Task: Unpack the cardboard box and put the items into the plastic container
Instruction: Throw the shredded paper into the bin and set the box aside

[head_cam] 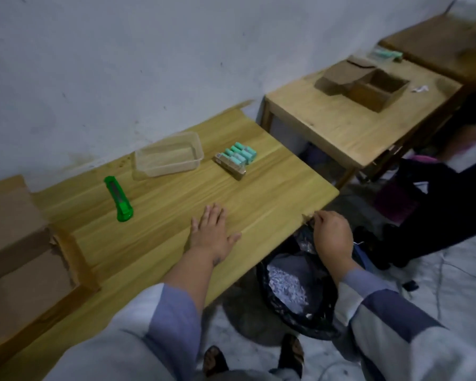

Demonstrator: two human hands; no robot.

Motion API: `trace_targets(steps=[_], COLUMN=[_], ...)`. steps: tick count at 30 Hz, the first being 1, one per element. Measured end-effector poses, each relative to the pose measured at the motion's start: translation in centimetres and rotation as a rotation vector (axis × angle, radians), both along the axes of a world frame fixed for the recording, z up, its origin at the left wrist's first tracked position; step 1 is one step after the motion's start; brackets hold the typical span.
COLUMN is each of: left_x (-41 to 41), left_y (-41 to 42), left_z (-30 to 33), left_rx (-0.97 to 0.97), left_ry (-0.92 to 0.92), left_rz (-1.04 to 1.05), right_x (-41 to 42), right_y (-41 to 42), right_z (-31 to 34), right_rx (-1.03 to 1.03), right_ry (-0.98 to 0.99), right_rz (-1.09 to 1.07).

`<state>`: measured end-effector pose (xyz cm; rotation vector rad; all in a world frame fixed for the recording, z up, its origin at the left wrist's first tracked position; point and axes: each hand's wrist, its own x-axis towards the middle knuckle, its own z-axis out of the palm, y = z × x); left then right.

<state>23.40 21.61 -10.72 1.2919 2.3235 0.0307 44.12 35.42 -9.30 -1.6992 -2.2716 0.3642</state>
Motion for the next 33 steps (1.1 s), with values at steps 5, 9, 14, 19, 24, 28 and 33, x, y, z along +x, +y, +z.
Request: trace_targets(steps=[5, 9, 14, 19, 24, 28, 33], left_x=[0.4, 0.5, 0.4, -1.7, -5.3, -8.7, -12.4], left_y=[0.2, 0.2, 0.3, 0.4, -2.1, -6.6, -15.0], left_z=[-1.0, -1.3, -1.1, 0.4, 3.6, 6.4, 8.9], left_rx=[-0.084, -0.097, -0.089, 0.012, 0.175, 0.248, 0.319], left_ry=[0.065, 0.067, 0.048, -0.083, -0.095, -0.073, 0.015], left_rz=[-0.056, -0.07, -0.079, -0.033, 0.146, 0.295, 0.5], right_x=[4.1, 4.8, 3.3, -0.5, -7.8, -14.5, -22.0], right_y=[-0.1, 0.3, 0.1, -0.4, -1.8, -4.7, -10.4], right_z=[-0.5, -0.8, -0.5, 1.0, 3.6, 5.6, 7.3], right_rx=[0.002, -0.098, -0.133, -0.188, -0.236, -0.234, -0.237], right_ry=[-0.247, -0.184, -0.167, -0.04, 0.056, 0.096, 0.107], right_rz=[-0.122, -0.17, -0.118, -0.006, 0.2, 0.407, 0.687])
